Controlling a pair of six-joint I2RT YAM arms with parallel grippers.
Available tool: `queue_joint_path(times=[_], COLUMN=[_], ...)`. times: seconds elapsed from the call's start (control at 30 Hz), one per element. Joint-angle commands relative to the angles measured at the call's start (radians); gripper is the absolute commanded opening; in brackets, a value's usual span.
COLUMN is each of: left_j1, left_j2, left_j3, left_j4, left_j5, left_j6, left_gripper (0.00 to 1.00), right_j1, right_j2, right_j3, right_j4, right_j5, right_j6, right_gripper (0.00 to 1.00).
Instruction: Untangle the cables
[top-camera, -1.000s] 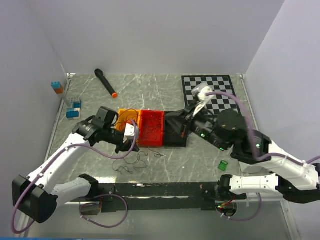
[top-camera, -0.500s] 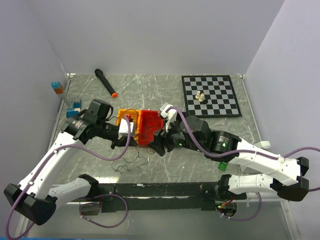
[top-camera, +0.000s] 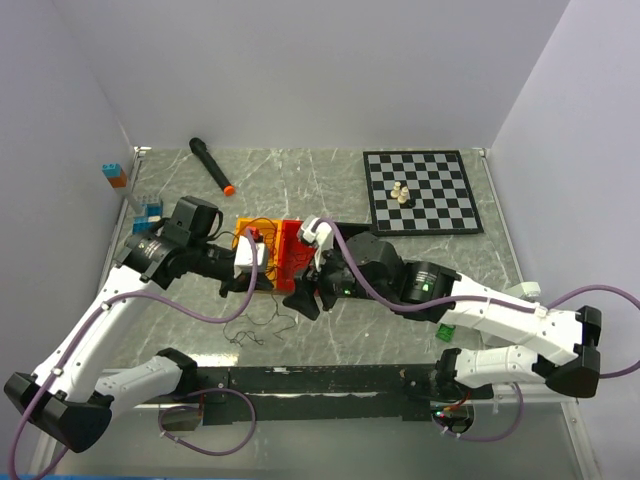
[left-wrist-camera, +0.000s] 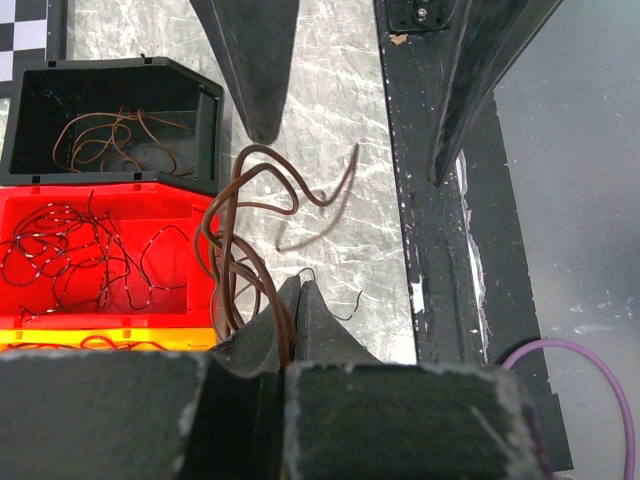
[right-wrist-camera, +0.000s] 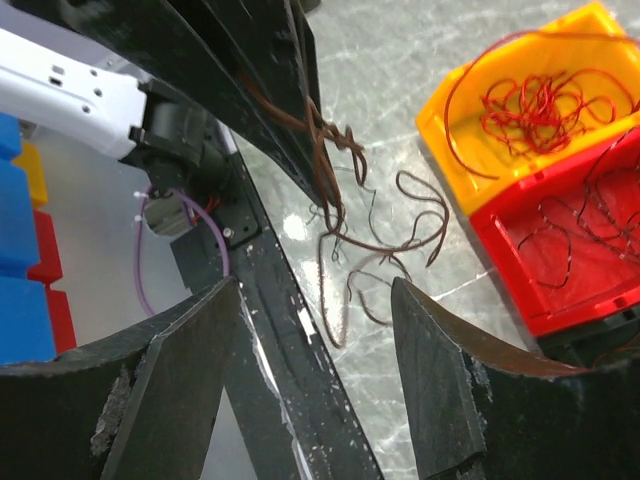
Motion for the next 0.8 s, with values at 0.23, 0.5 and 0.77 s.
queue_joint_path(times=[0.23,0.5,0.77], left_j1=[0.004,0.006,0.004], left_j2=[-0.017,-0.02,-0.029], left_j3=[0.046,0.042,0.019], left_j4=[-0.01,-0.007,0.067], left_j5=[0.013,0.009,-0.065], left_j6=[-0.005,-0.011,-0.08], left_gripper=[0.01,0.02,0.1], right_j1=[-0.002,-0.001,-0.001], right_j2=[0.077,0.098,-0.017], right_j3=[0.039,0.047,0.097], right_j4=[0.037,0.02,-0.156], right_j5=[0.029,0.07,0.133], right_j6=[0.011,0.015,-0.015], right_gripper=[0.63,0.26,0.0])
